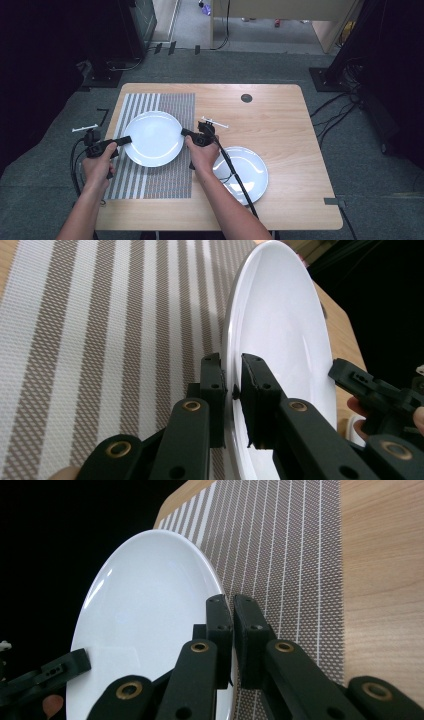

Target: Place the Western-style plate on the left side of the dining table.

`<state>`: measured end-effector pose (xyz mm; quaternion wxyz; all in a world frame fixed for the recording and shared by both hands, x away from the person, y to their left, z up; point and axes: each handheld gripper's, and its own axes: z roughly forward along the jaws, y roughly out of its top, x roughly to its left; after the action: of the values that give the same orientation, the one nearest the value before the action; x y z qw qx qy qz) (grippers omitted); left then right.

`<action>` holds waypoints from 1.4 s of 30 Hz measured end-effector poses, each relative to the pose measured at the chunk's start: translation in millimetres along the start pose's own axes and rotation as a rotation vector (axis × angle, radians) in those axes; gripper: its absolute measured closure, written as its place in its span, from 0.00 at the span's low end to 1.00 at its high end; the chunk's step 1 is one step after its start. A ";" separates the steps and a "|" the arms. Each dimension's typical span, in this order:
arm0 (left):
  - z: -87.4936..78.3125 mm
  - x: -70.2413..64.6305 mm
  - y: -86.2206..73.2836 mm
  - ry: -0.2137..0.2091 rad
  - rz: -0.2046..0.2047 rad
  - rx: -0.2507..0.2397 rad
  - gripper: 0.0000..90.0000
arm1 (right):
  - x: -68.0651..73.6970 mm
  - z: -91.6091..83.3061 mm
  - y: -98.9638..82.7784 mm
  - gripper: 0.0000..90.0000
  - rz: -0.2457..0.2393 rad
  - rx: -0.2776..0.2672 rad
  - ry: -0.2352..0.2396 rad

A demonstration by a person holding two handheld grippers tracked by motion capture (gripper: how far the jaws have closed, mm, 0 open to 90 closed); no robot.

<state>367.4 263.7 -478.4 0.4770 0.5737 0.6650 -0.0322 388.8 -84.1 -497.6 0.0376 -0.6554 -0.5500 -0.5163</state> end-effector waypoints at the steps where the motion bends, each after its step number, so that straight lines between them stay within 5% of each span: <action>1: 2.0 1.4 1.9 0.005 -0.005 0.000 0.91 | -0.4 2.0 0.5 0.97 0.000 0.001 -0.003; 8: 12.8 11.7 9.8 0.005 -0.044 -0.009 0.91 | -2.5 16.6 5.4 0.97 0.011 0.013 -0.023; 19: 29.5 23.3 9.8 0.062 -0.082 0.013 0.88 | -8.7 33.4 8.7 0.98 0.009 0.036 -0.056; 35: 36.9 21.2 17.1 0.158 -0.037 0.011 0.84 | -2.5 47.9 11.9 0.97 -0.031 0.037 -0.080; 42: 42.0 22.2 16.0 0.165 -0.030 0.010 0.82 | -4.8 49.2 13.5 0.97 -0.034 0.035 -0.088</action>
<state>407.7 260.6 -508.0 0.4173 0.5667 0.7104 0.0047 431.0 -62.2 -516.9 0.0159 -0.6675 -0.5709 -0.4778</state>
